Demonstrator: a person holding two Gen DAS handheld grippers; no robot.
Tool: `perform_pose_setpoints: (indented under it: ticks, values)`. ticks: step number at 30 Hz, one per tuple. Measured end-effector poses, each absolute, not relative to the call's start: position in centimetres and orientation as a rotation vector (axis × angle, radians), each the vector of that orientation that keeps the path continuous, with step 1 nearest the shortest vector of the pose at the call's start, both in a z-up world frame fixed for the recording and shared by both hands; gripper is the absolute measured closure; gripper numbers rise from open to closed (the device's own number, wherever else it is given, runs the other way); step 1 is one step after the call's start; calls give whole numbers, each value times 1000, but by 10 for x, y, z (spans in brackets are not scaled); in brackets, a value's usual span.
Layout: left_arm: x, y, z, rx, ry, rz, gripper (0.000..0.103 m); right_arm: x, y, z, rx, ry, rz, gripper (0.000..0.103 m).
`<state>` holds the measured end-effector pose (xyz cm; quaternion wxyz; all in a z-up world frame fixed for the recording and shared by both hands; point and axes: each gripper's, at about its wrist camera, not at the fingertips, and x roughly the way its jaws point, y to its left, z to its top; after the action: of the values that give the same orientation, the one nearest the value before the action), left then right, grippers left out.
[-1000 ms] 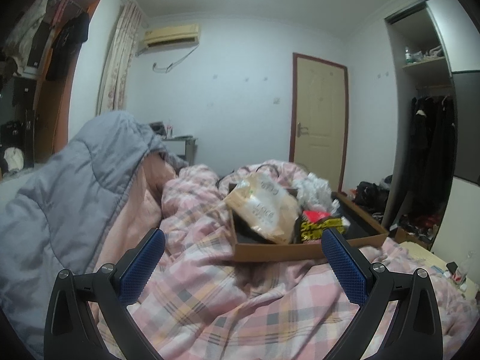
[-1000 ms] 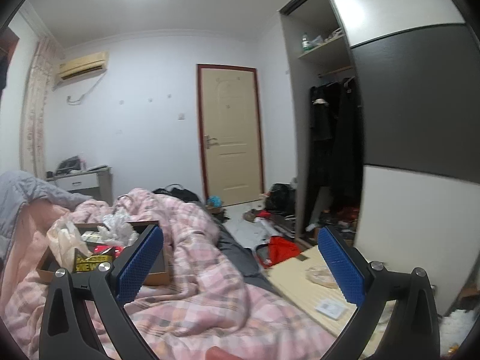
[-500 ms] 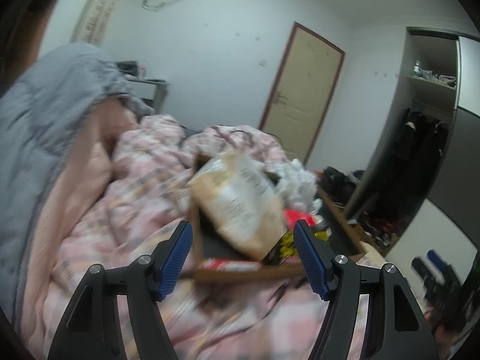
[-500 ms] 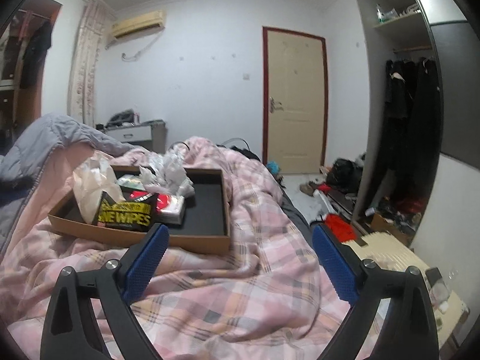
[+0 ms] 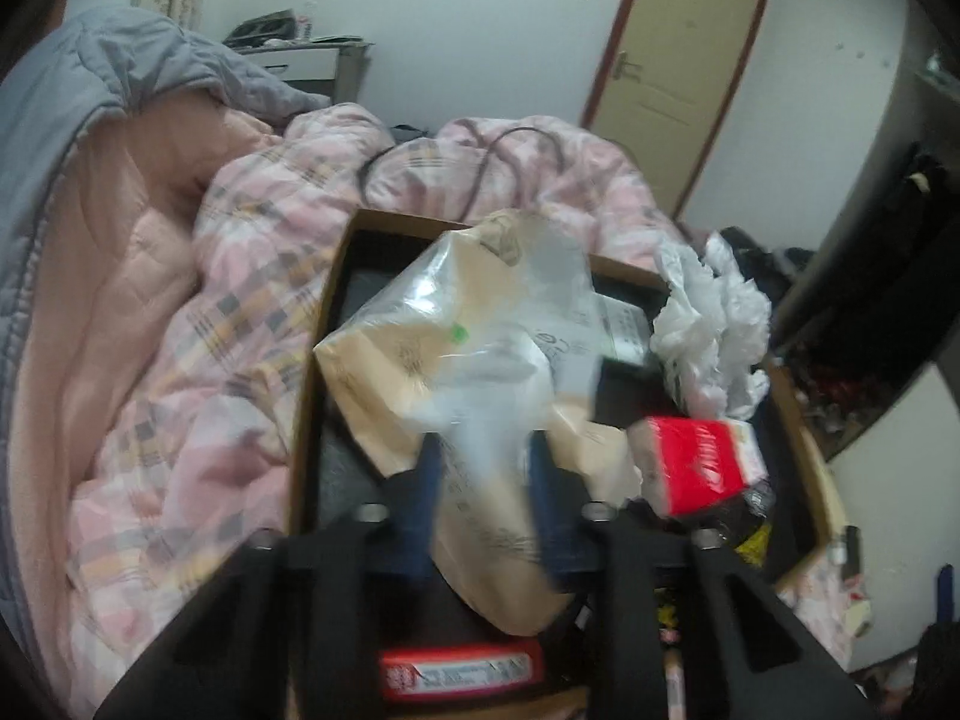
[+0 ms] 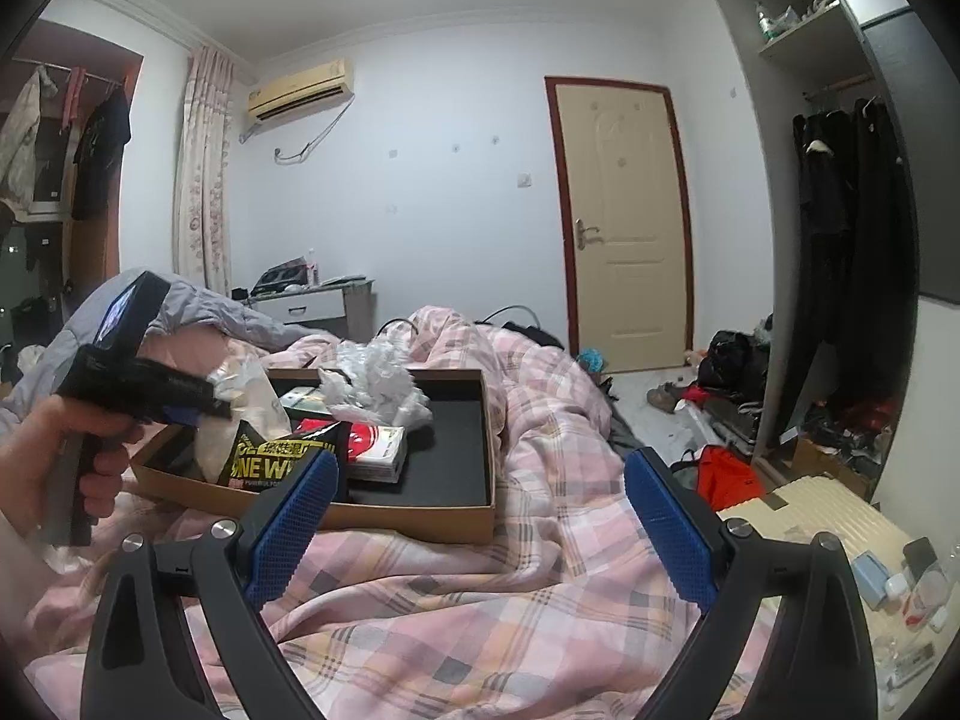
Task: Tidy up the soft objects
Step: 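Move the open left tool into the tray toward the beige tissue bag, then close the left tool on the beige tissue bag and lift it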
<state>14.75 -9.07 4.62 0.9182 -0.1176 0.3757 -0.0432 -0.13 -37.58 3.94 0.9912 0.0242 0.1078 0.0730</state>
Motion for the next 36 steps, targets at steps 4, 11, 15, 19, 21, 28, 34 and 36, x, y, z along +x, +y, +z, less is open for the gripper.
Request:
perform_pose_setpoints:
  ticks: [4, 11, 15, 19, 21, 28, 34, 36]
  values:
    - [119, -87, 64, -255, 660, -126, 92, -12, -371, 40, 37, 166, 131, 7]
    - [34, -78, 110, -228, 392, -168, 92, -13, -368, 37, 33, 140, 127, 7]
    - [59, -103, 108, -106, 420, -120, 91, -12, -370, 36, 40, 141, 128, 7]
    - [100, -115, 78, -58, 552, -40, 91, -10, -371, 35, 46, 147, 132, 7]
    - [114, -108, 60, -121, 627, -30, 91, -11, -372, 34, 50, 152, 133, 7]
    - [102, -107, 56, -158, 596, -25, 86, -11, -370, 32, 44, 161, 136, 7]
    - [75, -107, 70, -225, 402, -53, 0, -8, -370, 31, 38, 181, 122, 6]
    - [75, -112, 73, -194, 394, -50, 0, -8, -370, 30, 41, 188, 121, 6]
